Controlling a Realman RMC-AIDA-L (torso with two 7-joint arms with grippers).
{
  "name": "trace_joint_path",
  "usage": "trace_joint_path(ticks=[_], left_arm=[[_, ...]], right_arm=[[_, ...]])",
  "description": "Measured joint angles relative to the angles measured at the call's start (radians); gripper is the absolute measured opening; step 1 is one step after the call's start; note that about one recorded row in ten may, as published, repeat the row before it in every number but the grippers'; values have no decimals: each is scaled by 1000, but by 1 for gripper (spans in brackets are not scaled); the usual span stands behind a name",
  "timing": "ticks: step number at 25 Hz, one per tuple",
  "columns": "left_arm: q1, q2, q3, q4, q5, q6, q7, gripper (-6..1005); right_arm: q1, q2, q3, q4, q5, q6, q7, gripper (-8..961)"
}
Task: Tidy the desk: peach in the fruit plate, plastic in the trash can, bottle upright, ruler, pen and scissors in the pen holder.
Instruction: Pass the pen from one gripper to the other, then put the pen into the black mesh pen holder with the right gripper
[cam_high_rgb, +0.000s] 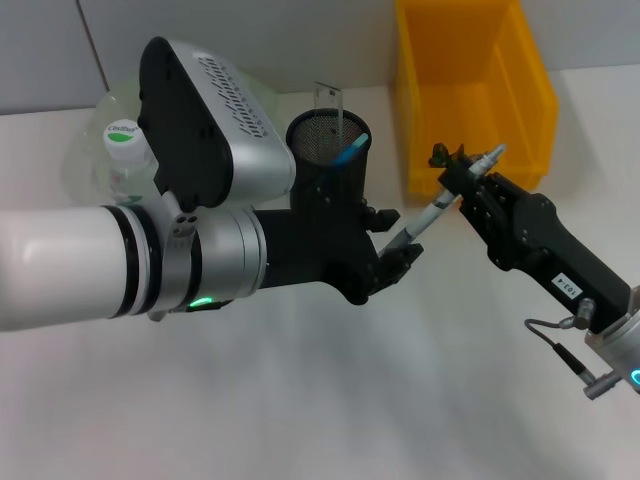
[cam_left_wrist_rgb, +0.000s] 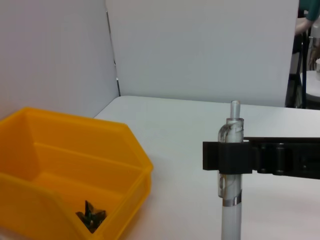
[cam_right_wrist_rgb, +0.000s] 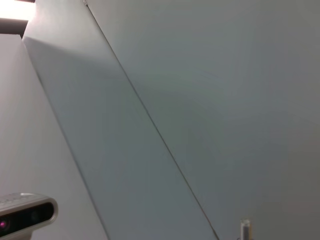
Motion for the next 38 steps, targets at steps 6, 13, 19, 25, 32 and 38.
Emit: trace_joint_path(ticks=[6, 13, 19, 25, 32, 38], left_arm=[[8, 2, 4, 7, -5, 0, 6, 408], [149, 4, -67, -86, -521, 0, 620, 540], [121, 5, -189, -478, -964, 342, 1126, 689], [-37, 6, -344, -1094, -1165, 797, 1429, 689], [-33, 8, -354, -1133, -1165, 798, 1437, 689], [-34, 8, -356, -1137, -1167, 796, 1436, 688]], right_arm=[[-9, -2, 36, -10, 7, 6, -30, 139], [28, -6, 146, -51, 8, 0, -182, 139], [150, -3, 155, -32, 9, 29, -424, 139], [230, -1, 150, 71, 2, 172, -621, 139], [292, 0, 158, 118, 1, 311, -666, 138], [330, 0, 155, 123, 1, 392, -652, 138]])
